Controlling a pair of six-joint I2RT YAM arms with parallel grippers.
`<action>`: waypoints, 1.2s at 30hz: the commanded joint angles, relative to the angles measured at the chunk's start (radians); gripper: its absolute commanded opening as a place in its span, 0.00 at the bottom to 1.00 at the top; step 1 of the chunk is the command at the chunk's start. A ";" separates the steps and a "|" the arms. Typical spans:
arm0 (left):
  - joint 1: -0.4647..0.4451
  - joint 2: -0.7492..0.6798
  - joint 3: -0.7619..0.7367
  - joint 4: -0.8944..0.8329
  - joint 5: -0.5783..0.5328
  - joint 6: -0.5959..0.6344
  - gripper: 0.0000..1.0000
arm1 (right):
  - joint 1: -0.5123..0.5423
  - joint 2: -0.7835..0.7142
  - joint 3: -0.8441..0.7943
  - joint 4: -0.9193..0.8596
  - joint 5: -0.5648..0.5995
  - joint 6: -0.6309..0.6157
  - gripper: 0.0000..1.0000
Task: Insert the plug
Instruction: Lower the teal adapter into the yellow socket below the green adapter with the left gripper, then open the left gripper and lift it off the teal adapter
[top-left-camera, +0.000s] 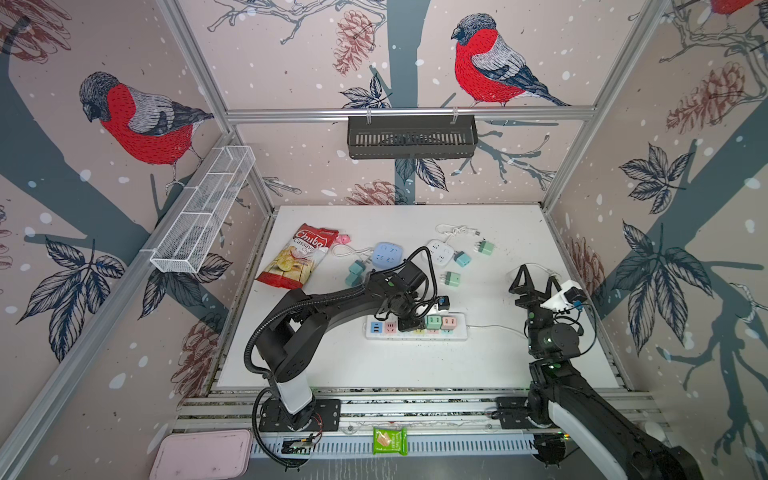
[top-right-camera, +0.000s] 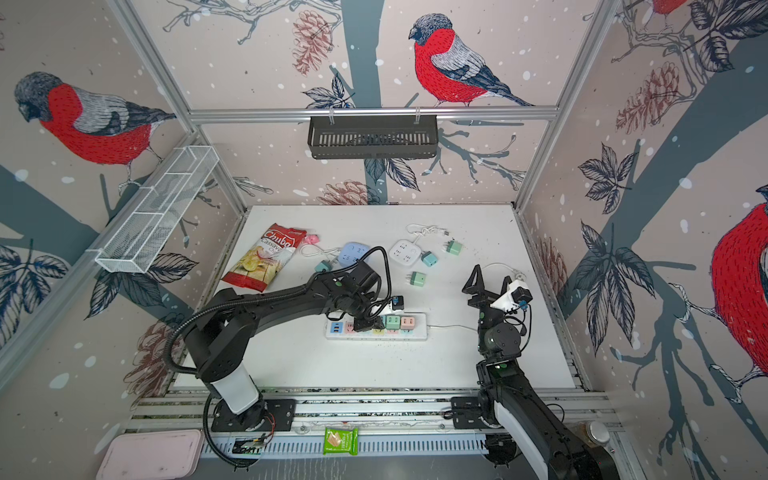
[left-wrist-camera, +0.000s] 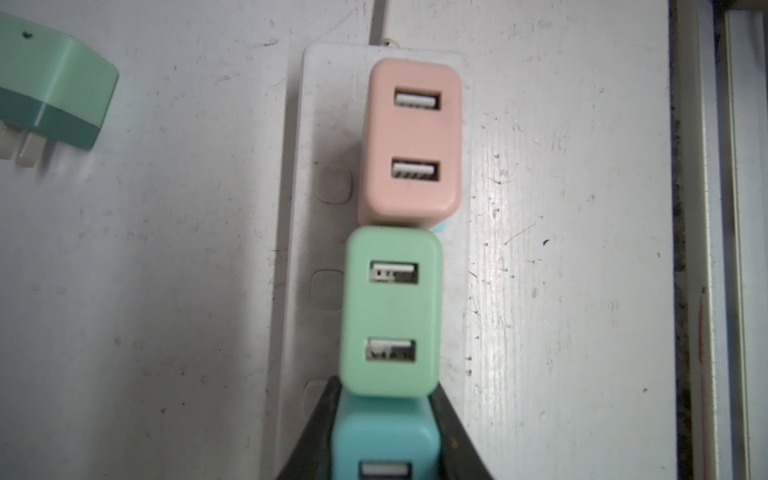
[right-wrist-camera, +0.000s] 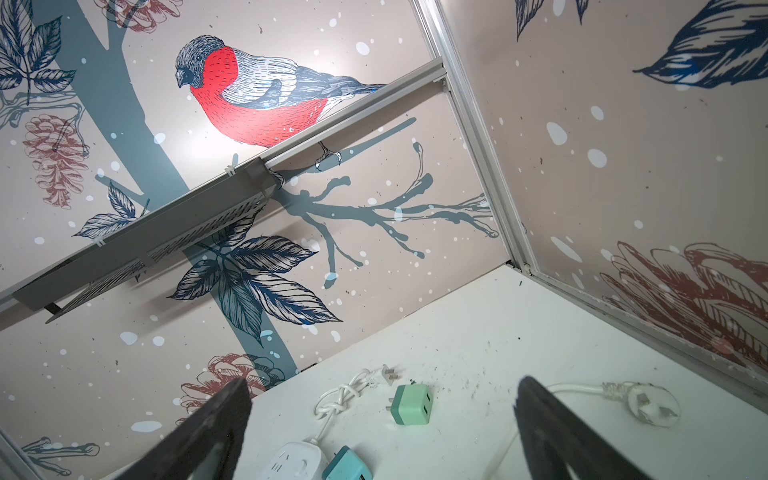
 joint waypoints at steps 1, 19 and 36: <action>0.003 0.010 0.000 -0.011 0.007 0.012 0.00 | -0.001 -0.002 -0.113 0.025 -0.005 0.008 1.00; 0.003 0.085 0.039 -0.053 0.012 0.006 0.00 | -0.004 -0.001 -0.111 0.024 -0.010 0.010 1.00; -0.027 -0.185 -0.020 0.117 -0.099 -0.044 0.99 | -0.013 -0.016 -0.107 -0.016 0.028 0.042 1.00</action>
